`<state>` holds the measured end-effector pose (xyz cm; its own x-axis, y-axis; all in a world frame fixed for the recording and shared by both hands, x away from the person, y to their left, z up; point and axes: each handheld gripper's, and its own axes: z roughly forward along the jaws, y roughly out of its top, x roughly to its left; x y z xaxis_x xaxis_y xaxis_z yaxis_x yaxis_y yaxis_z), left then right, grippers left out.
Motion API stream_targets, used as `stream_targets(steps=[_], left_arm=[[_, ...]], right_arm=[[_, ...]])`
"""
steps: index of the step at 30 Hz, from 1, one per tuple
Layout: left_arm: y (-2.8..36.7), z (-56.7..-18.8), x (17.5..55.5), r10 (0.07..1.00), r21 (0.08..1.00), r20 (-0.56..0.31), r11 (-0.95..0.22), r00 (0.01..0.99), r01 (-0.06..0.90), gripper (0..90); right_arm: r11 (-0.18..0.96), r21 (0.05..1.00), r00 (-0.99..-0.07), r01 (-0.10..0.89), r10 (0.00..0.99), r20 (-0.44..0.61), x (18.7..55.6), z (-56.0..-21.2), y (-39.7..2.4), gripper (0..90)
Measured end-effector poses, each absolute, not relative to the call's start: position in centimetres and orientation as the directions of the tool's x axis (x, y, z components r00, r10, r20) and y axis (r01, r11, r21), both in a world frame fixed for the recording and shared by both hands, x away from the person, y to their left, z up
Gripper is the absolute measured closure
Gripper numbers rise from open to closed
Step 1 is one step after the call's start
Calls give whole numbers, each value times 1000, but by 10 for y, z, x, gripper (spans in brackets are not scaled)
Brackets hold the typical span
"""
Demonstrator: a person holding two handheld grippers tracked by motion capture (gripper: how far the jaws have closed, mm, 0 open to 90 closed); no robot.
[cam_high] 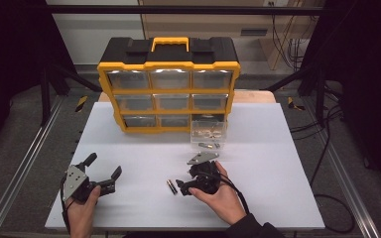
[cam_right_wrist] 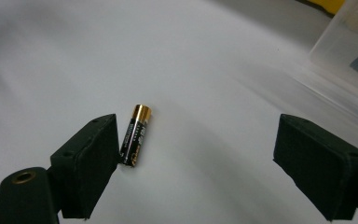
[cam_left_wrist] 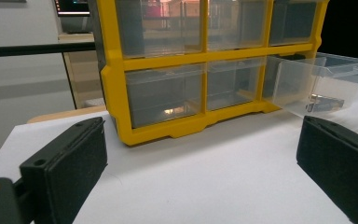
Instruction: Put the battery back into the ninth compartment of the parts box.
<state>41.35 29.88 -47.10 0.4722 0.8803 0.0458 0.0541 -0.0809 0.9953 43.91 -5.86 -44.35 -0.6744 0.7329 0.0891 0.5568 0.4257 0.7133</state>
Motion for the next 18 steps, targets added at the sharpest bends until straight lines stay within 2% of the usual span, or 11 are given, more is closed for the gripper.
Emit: stream_targets(steps=[6,8,18], left_arm=[[299,-471,413,880,995,46,-80,472,54,15],[299,-471,413,880,995,46,-80,472,54,15],[300,-471,414,881,996,42,-76,472,54,15]], right_arm=[[441,698,-679,564,729,88,433,-452,-50,211],[452,696,-685,558,725,78,430,-455,-45,272],[449,697,-685,559,723,84,426,-462,-34,419]])
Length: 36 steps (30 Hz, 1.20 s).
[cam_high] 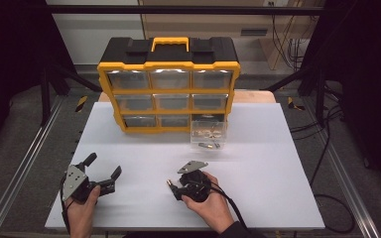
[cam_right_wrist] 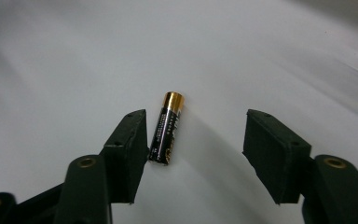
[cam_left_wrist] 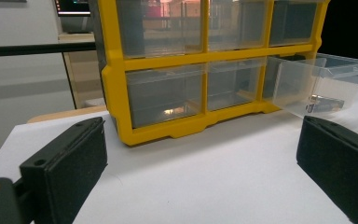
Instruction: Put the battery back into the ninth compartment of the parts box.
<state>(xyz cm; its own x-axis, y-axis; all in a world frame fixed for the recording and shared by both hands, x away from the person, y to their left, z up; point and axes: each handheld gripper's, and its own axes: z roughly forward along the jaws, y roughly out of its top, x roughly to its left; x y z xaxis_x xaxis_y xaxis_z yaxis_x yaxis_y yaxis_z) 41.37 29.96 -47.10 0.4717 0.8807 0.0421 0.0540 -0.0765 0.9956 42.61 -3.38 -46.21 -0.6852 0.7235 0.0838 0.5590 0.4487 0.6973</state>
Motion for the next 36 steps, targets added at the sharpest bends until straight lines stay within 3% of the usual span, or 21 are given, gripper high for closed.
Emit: stream_targets(steps=[7,20,36], left_arm=[[299,-471,414,880,995,41,-78,474,59,15],[299,-472,415,877,995,35,-75,479,65,15],[297,-472,415,867,995,36,-79,497,66,15]], right_arm=[[442,688,-681,576,725,105,426,-468,-27,539],[456,672,-684,584,722,104,426,-477,-12,685],[487,668,-695,563,716,64,425,-481,-8,766]])
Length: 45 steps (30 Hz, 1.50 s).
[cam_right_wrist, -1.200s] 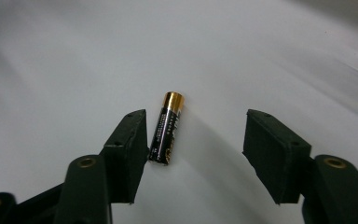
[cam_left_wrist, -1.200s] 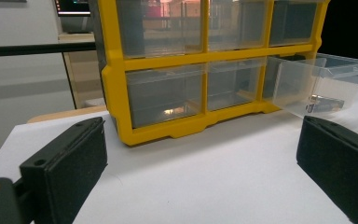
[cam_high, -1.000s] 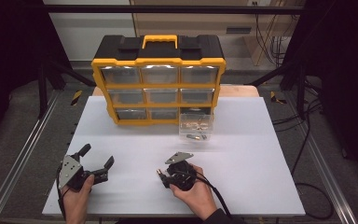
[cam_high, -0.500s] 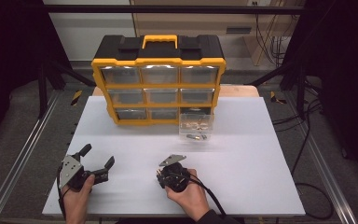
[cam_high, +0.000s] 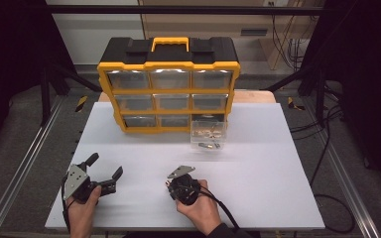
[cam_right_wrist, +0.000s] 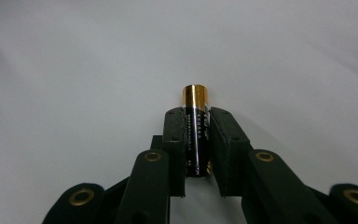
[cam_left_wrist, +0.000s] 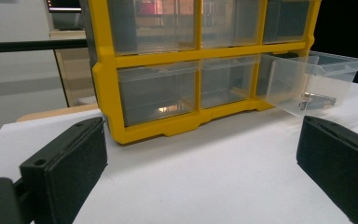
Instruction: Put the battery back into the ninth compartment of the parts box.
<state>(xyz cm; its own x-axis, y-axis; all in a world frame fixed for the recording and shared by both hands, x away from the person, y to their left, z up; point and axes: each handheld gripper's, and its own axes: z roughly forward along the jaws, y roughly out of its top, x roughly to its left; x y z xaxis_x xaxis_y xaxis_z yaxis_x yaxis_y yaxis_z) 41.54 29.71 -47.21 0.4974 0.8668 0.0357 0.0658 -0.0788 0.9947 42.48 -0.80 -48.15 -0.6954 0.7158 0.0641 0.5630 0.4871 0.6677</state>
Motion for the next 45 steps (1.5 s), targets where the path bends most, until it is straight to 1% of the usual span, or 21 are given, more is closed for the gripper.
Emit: stream_targets(steps=[5,11,18,26,31,45], left_arm=[[297,-472,415,865,995,35,-79,500,67,15],[297,-472,415,866,995,33,-78,499,68,15],[297,-472,415,867,994,37,-81,497,67,15],[295,-472,415,867,993,47,-93,497,68,15],[295,-472,415,868,993,45,-91,495,71,15],[295,-473,414,866,993,53,-100,498,69,15]], right_arm=[[481,671,-696,564,715,72,426,-481,-10,767],[433,711,-682,555,726,90,431,-475,-23,767],[349,779,-650,521,754,96,438,-454,-53,767],[280,819,-612,501,784,107,445,-434,-87,767],[243,834,-593,495,797,119,448,-424,-101,767],[174,885,-552,431,827,106,460,-382,-134,767]])
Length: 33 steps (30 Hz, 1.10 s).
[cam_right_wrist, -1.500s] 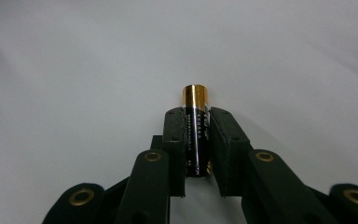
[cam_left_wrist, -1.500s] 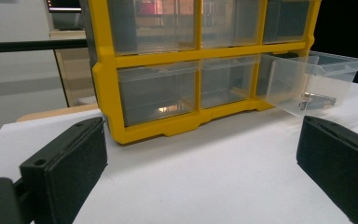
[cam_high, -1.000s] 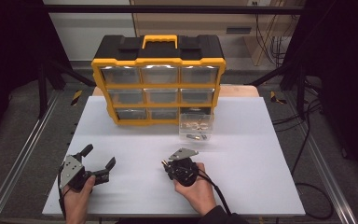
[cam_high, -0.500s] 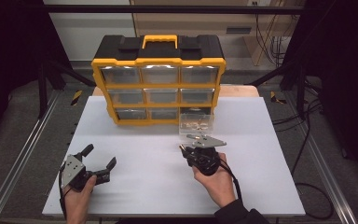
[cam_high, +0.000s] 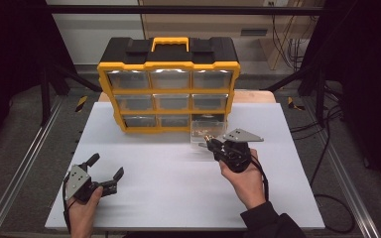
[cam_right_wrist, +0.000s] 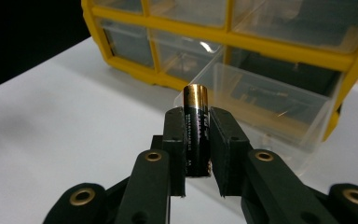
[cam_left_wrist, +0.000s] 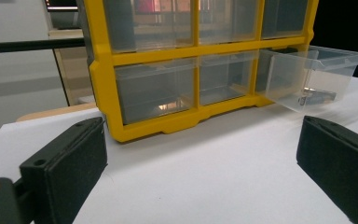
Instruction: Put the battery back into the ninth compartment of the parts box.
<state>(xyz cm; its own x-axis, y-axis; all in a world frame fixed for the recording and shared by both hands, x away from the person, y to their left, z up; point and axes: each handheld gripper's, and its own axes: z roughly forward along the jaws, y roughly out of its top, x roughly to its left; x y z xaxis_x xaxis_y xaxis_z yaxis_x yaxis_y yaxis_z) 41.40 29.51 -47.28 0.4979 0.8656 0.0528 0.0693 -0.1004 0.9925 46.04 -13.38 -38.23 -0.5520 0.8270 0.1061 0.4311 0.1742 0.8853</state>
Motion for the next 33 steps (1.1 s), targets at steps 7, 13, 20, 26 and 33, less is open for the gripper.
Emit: stream_targets(steps=[7,13,20,26,33], left_arm=[[297,-473,415,867,994,44,-89,497,68,14],[295,-472,415,866,993,47,-92,499,67,14],[296,-473,415,866,993,45,-91,498,69,14],[296,-473,415,865,993,45,-91,500,69,14],[296,-473,416,865,994,43,-90,500,69,14]], right_arm=[[167,897,-536,409,840,88,469,-362,-142,767],[177,898,-532,402,844,72,482,-349,-144,767],[188,887,-532,422,844,74,503,-341,-147,767],[226,866,-536,446,842,56,518,-346,-145,767],[278,833,-551,479,833,39,529,-357,-140,767]])
